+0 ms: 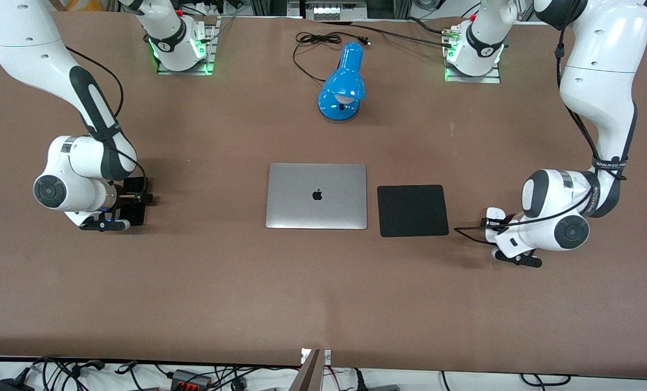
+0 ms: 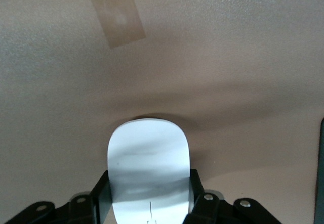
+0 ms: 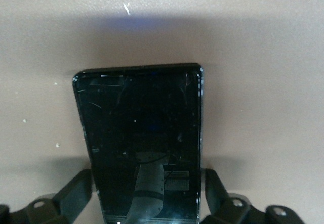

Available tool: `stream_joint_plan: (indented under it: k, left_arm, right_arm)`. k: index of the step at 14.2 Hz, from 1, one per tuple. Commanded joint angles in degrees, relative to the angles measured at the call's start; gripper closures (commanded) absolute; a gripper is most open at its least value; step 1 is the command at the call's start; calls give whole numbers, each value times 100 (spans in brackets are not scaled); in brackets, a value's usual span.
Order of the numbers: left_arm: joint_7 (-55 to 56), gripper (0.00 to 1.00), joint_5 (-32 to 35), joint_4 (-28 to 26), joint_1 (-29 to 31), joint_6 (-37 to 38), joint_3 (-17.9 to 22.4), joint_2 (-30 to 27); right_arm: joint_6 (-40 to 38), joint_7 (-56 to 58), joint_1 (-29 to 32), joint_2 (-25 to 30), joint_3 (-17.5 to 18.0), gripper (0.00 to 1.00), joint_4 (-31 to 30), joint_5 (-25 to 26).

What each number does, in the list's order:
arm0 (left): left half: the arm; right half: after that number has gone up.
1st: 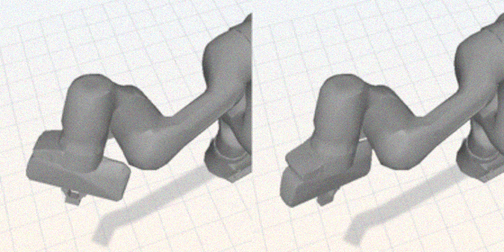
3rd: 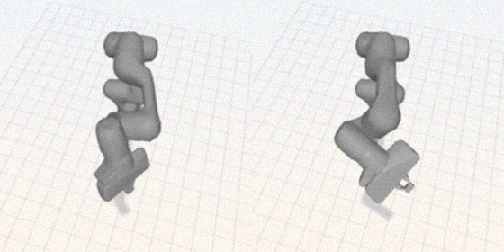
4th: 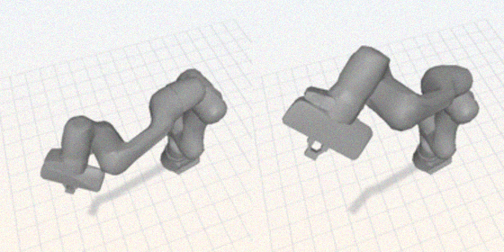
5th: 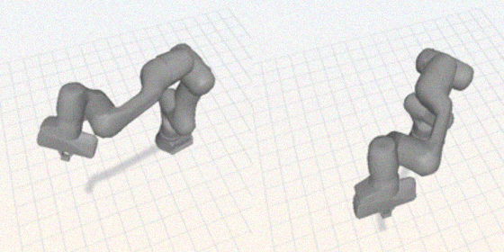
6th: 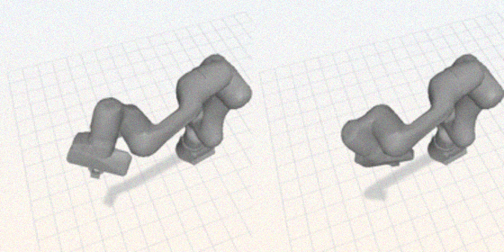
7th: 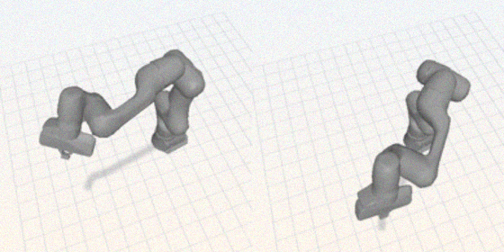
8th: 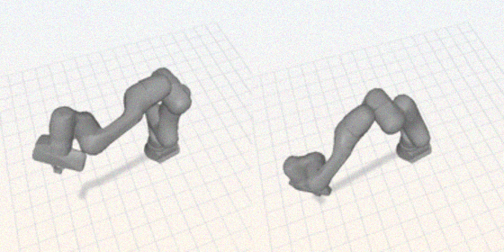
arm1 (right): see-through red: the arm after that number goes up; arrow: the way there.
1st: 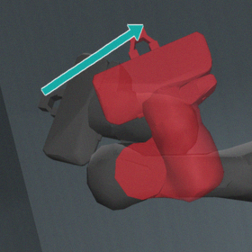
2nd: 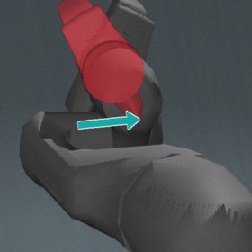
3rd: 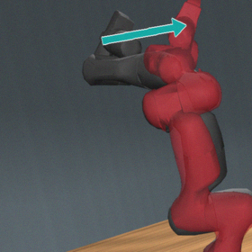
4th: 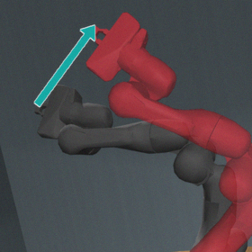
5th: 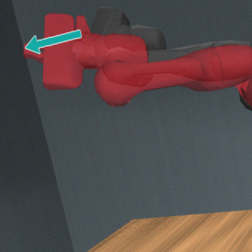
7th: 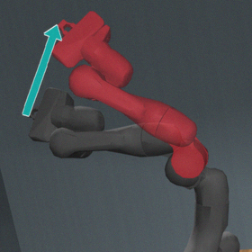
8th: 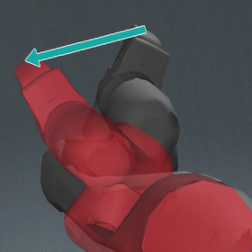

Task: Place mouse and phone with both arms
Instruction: 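Carry the phone toward the laptop while the left gripper carries the mouse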

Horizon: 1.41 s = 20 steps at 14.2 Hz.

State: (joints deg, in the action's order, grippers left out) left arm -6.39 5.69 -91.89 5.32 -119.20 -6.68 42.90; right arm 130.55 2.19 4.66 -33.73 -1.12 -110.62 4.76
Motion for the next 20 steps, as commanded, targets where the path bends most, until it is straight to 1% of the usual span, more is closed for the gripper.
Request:
stream_joint_plan:
  k: [1, 3, 5, 6, 8, 9, 10, 12, 13, 15, 17, 20]
  left_arm:
    - [-47, 63, 98, 65, 13, 211, -105, -124]
    - [-37, 64, 72, 206, -109, 554, -123, -212]
    - [-20, 62, 29, 329, -311, 844, -132, -238]
    - [85, 62, 11, 347, -425, 933, -132, -282]
    - [549, 62, -173, 338, -697, 951, -149, -282]
    - [699, 62, -183, 312, -821, 951, -227, -282]
    - [805, 62, -191, 321, -891, 951, -324, -274]
    - [1235, 61, -200, 330, -962, 942, -552, -239]
    - [1472, 60, -200, 321, -1015, 934, -675, -204]
    - [1720, 60, -200, 312, -1164, 916, -738, -177]
    - [1721, 60, -200, 295, -1208, 829, -738, -63]
    - [1729, 60, -200, 268, -1349, 679, -738, 51]
  right_arm:
    - [59, 106, 62, -46, 33, 55, 23, 69]
    - [-64, 167, 62, 50, 42, 67, 49, 69]
    - [-361, 229, 0, 234, 86, 68, 206, 69]
    - [-685, 160, -78, 331, 112, 68, 320, 51]
    - [-1048, 115, -315, 349, 174, 68, 610, -27]
    - [-988, 115, -473, 341, 183, 68, 646, -37]
    - [-970, 98, -614, 314, 218, 68, 656, -158]
    - [-926, -147, -921, 270, 393, 68, 752, -833]
    - [-865, -357, -1201, 192, 394, 68, 787, -967]
    - [-549, -1146, -1598, 34, 394, 68, 840, -925]
    - [-312, -1719, -1940, -107, 385, 68, 840, -924]
    - [-249, -2537, -2266, -248, 385, 68, 840, -889]
